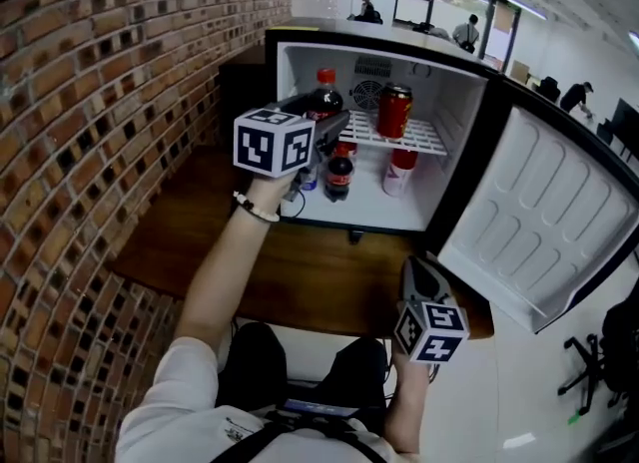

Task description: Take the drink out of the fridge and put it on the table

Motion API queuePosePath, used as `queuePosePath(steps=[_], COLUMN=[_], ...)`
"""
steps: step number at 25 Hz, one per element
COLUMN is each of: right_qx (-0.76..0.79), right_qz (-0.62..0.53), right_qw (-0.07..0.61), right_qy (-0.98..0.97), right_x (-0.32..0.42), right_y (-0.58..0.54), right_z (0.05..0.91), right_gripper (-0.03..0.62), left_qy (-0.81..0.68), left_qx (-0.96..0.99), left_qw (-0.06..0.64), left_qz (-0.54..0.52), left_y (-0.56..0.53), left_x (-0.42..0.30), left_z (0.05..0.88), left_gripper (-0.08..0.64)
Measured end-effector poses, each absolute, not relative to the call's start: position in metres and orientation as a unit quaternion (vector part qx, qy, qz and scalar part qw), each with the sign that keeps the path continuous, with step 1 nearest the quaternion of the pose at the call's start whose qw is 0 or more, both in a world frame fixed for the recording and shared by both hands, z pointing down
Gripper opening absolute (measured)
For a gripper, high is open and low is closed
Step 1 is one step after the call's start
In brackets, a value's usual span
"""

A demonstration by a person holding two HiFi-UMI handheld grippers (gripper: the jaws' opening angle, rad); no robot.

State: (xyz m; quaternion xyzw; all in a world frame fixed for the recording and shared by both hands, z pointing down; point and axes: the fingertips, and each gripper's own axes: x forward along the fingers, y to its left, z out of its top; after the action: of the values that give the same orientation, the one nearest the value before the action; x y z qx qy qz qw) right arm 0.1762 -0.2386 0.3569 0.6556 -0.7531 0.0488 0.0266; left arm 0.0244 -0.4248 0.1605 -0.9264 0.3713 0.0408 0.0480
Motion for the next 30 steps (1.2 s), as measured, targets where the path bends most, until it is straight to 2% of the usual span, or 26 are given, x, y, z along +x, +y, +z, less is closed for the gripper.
queuePosePath(steps=[11, 25, 30], right_qx=[0.642, 0.633, 0.632], right_qz=[0.048, 0.047, 0.048], right_qw=[0.036, 0.045, 0.045], right_qy=[-0.765, -0.771, -0.772], right_x=[0.159, 0.147, 0.146], right_y=[-0.244, -0.249, -0.249], right_z=[0.357, 0.359, 0.359], right_gripper=[-0.008, -0.008, -0.008], left_qy=[0.38, 0.468, 0.485], left_qx=[-0.924, -0.883, -0.874], left_qw=[0.028, -0.033, -0.032], left_qz=[0.029, 0.01, -0.004], left_y=[-0.392, -0.413, -0.423], left_x=[-0.035, -0.109, -0.12], left_z=[0.249, 0.367, 0.393], left_gripper=[0.307, 0.307, 0.307])
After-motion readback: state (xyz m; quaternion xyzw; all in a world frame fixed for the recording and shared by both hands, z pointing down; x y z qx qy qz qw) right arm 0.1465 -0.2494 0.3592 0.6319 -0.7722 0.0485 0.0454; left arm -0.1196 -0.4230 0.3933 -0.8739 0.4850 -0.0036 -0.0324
